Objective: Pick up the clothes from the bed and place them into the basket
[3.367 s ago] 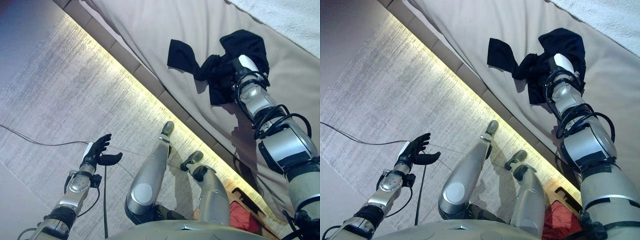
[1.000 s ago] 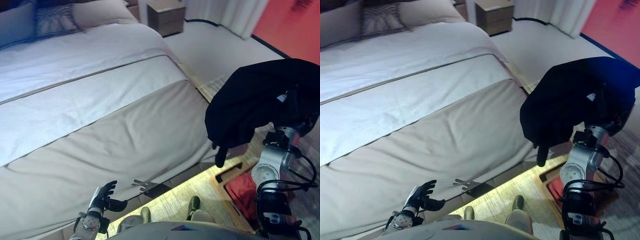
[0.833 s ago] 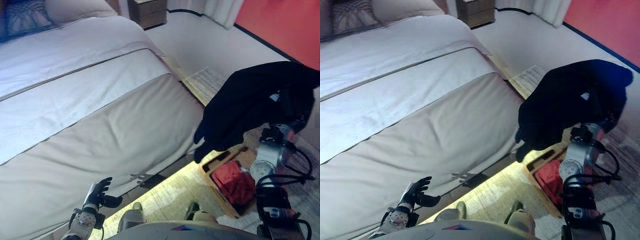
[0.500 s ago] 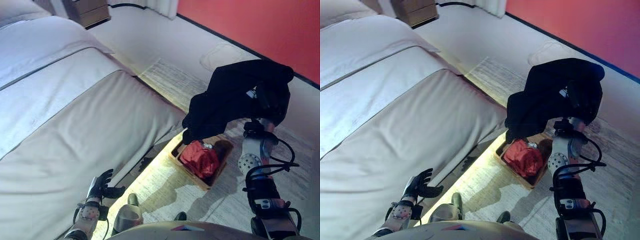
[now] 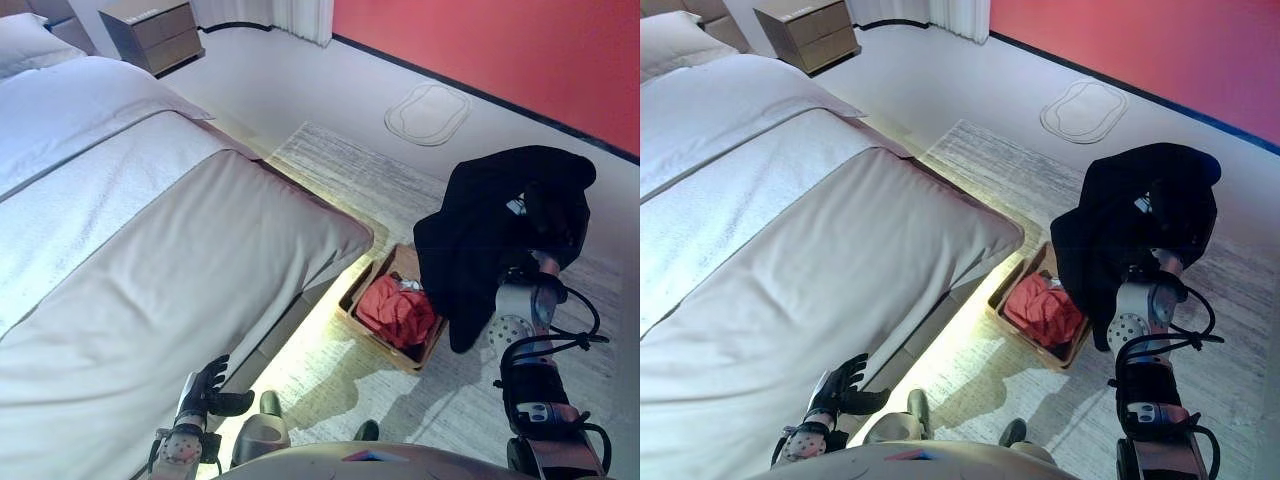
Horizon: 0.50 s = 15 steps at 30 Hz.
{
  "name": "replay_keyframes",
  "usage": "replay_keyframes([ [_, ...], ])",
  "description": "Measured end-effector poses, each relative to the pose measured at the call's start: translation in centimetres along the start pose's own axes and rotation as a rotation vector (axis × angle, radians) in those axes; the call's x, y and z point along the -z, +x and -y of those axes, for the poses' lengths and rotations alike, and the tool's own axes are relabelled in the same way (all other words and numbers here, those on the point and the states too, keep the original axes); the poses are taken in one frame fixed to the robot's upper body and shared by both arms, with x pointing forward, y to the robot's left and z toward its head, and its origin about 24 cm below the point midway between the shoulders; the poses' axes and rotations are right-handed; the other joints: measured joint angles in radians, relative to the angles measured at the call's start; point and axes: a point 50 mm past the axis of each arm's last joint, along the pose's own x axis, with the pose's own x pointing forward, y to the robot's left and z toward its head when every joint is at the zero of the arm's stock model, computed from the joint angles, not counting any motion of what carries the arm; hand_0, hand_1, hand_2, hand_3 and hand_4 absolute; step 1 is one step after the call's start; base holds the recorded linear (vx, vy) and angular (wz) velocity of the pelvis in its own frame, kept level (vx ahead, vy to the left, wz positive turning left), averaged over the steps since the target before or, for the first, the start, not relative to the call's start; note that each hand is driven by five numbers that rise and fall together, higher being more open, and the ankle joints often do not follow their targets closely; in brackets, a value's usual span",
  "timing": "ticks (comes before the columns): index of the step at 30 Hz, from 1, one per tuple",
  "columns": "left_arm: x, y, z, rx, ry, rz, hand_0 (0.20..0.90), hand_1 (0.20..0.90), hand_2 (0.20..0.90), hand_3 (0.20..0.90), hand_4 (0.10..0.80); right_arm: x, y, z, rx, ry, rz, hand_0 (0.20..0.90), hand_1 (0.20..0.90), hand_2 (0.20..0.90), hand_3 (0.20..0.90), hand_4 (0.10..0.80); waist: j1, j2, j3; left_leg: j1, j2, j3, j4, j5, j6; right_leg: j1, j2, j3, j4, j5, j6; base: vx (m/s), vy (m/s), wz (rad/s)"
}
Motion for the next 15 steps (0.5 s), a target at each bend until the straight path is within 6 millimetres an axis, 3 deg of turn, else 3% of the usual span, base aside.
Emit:
replay_keyframes([
  [6, 0.6, -0.3, 0.0, 0.002, 0.001, -0.017, 0.900, 0.900, 0.900, 0.900, 0.800, 1.3, -0.1, 1.6, 0.073, -0.046, -0.070, 0.300, 0.300, 0.300, 0.200, 0.100, 0.001, 0.027, -0.010, -0.002, -0.008, -0.012, -0.001, 0.000, 0.000, 0.004, -0.012, -0.010, 0.000, 0.000, 0.000, 0.011, 0.011, 0.06],
  [15, 0.8, -0.5, 0.1, 0.011, 0.001, -0.021, 0.900, 0.900, 0.900, 0.900, 0.800, 1.4, -0.2, 2.0, 0.105, -0.052, -0.077, 0.300, 0.300, 0.300, 0.200, 0.100, 0.002, 0.040, -0.009, -0.007, -0.008, -0.018, -0.002, 0.000, 0.000, -0.001, -0.012, -0.019, 0.000, -0.001, 0.002, 0.003, 0.004, 0.01],
])
